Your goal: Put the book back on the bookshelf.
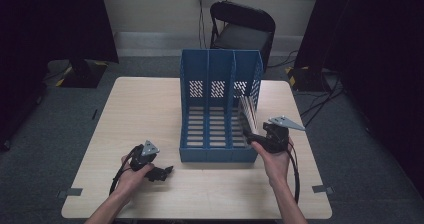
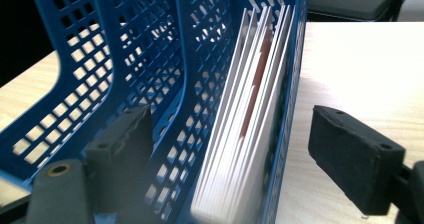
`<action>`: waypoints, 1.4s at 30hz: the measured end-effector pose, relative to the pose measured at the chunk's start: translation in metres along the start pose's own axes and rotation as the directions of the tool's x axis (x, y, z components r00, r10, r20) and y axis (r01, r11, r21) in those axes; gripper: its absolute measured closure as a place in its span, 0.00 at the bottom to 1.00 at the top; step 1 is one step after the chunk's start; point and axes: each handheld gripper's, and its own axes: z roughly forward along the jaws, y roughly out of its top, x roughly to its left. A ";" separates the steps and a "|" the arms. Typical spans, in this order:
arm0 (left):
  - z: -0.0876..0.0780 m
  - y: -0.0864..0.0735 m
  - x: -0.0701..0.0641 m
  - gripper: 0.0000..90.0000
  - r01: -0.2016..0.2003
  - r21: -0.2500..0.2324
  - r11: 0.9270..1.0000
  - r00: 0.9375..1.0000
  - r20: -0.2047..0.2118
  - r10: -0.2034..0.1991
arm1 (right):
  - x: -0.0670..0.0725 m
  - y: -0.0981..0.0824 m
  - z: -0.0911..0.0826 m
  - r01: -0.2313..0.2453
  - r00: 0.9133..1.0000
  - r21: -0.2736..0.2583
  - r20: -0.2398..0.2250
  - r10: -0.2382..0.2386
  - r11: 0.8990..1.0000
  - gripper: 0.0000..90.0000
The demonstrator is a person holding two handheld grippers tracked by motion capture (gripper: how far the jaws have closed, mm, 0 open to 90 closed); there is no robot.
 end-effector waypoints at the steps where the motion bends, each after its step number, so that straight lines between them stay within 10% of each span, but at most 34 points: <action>1: 0.000 0.000 0.000 0.00 0.002 -0.001 1.000 1.000 -0.002 -0.002 | 0.000 0.000 -0.002 0.001 1.000 -0.001 -0.003 -0.001 1.000 0.20; 25: -0.001 -0.001 0.002 0.00 0.012 0.002 1.000 1.000 -0.010 -0.012 | -0.031 -0.048 -0.058 0.017 0.999 0.093 -0.031 -0.014 0.996 0.17; 42: -0.001 -0.002 0.002 0.00 0.016 0.000 1.000 1.000 -0.012 -0.016 | -0.053 -0.099 -0.044 0.007 0.997 0.308 0.072 -0.031 0.951 0.17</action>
